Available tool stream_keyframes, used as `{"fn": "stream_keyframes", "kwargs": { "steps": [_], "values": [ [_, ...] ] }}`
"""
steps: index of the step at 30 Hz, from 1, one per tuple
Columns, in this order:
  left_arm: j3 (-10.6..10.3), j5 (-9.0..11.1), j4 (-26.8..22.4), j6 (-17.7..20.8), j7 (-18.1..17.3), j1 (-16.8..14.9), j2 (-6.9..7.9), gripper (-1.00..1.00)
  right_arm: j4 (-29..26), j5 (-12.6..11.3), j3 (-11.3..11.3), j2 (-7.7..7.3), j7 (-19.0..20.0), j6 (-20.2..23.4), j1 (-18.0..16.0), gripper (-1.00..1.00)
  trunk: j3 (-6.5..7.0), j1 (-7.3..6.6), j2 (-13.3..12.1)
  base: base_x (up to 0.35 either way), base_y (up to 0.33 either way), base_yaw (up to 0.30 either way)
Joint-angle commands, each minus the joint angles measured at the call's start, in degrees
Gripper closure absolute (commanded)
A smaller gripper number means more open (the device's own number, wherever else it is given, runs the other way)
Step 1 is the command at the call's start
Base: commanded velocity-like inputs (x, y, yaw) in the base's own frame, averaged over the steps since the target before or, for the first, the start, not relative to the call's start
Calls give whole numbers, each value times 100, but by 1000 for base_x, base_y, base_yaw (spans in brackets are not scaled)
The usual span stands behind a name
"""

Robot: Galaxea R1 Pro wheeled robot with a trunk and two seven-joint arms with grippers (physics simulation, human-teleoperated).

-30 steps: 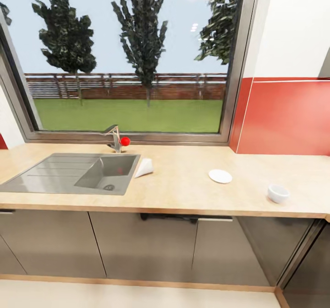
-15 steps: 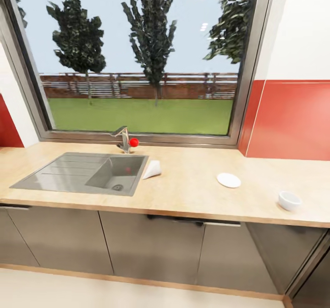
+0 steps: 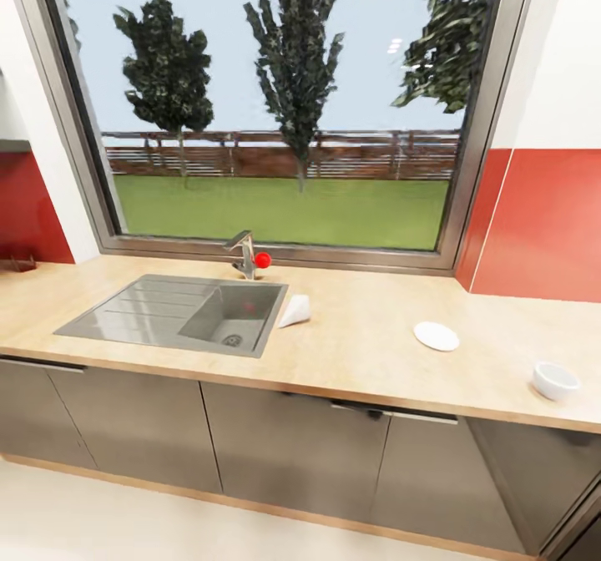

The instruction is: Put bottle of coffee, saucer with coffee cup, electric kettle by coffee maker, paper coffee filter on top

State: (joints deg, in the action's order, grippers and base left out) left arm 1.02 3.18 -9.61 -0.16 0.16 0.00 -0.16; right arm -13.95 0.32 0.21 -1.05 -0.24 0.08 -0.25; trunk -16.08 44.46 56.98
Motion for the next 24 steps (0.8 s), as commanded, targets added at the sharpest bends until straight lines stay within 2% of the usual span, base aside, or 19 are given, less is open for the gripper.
{"fn": "stream_keyframes", "kwargs": {
  "steps": [1, 20, 24],
  "values": [
    [7, 34, -5, -2, 2, 0, -1, -100, -2, 3, 1, -1, -2, 1, -2, -100, 12, -22, -38, 0, 0, 4],
    [-10, 34, -52, -10, 2, 0, -36, -100, -2, 3, 5, -9, -2, 1, -2, -100, 353, -440, -800, 0, 0, 1],
    [-14, 34, -61, -8, 2, 0, -36, -100, -2, 3, 5, -7, -2, 1, -2, -100, 425, -528, -960, 0, 0, 139]
  ]
}}
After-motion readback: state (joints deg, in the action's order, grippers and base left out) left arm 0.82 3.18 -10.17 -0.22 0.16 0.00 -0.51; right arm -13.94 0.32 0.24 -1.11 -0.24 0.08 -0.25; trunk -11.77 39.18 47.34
